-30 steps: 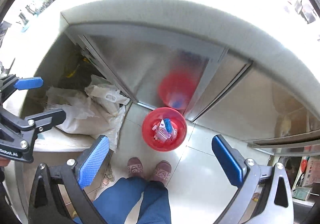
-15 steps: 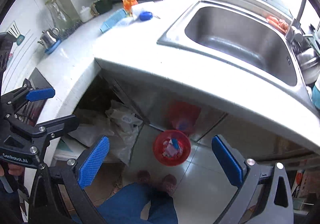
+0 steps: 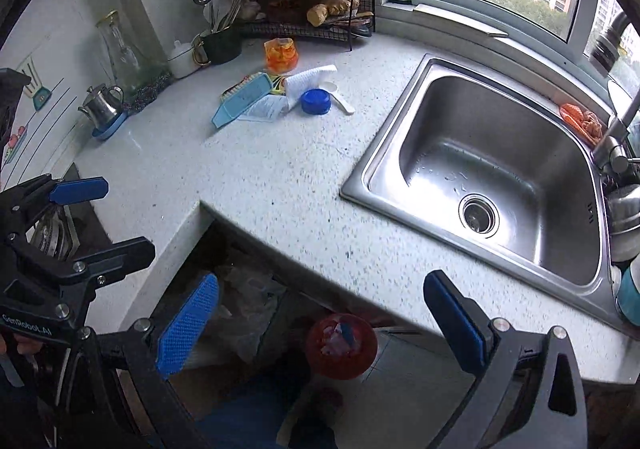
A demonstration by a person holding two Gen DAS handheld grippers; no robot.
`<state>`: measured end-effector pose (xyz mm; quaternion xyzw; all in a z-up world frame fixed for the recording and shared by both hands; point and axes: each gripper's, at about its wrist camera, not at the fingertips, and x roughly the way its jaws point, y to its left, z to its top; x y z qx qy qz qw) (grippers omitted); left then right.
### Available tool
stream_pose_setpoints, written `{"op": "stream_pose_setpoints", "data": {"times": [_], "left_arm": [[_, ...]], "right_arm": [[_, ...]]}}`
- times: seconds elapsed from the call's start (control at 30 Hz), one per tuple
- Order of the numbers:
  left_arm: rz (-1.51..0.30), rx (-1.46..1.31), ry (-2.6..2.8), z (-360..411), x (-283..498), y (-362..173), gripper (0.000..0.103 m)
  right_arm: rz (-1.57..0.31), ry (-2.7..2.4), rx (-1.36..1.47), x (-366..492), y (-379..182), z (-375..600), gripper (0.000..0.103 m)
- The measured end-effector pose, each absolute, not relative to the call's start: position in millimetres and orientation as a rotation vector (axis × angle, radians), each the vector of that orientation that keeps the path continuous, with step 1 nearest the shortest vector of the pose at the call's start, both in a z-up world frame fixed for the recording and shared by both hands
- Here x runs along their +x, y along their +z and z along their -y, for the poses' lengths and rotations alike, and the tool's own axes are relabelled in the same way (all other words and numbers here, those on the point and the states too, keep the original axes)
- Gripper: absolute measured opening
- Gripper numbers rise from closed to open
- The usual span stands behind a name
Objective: Collect trash
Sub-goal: 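Raise both tools back up to the counter, then grasp the white cloth with the right gripper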
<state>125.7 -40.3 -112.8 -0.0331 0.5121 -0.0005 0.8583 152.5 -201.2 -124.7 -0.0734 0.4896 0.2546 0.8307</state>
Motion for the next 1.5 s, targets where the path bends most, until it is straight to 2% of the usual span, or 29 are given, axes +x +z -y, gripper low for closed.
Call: {"op": "stream_pose_setpoints", "data": {"times": [0.4,0.67,0.77,0.9,0.97,1.1,1.23,1.27,1.33,1.4,1.5], "left_arm": [[-1.081,-0.072,0.049,-55,235,-106,0.103],[-1.129,-0.108,0.07,-108,283,-129,0.103],[-1.157,-0.11,0.068,-120,295,-142,0.103],[-1.185,-0.123,0.051,-129,304,-156,0.103],[-1.2,-0.127,0.046,-133,307,-163,0.103],[-1.223,-0.125,0.034,-139,310,-173,0.103],[-1.23,-0.122,0.027,-141,309,-175,0.103],[-1.23,-0.124,0.026,-142,309,-175,0.103],[-1.23,-0.125,0.025,-142,309,-175,0.103],[-1.231,-0.124,0.017,-141,309,-175,0.103],[-1.236,-0.113,0.009,-137,311,-177,0.103]], "right_arm": [[-1.064,0.506,-0.114,267,-103,135,0.102],[-1.165,0.529,-0.085,322,-130,81,0.1],[-1.213,0.518,-0.084,339,-145,66,0.092],[-1.27,0.522,-0.079,355,-166,53,0.076],[-1.285,0.513,-0.083,362,-172,48,0.065],[-1.297,0.494,-0.084,374,-181,41,0.062],[-1.329,0.468,-0.086,384,-191,30,0.042],[-1.338,0.466,-0.085,385,-193,28,0.041],[-1.327,0.462,-0.093,385,-191,26,0.018],[-1.315,0.454,-0.099,384,-190,25,0.005],[-1.299,0.47,-0.088,381,-186,26,0.004]]}}
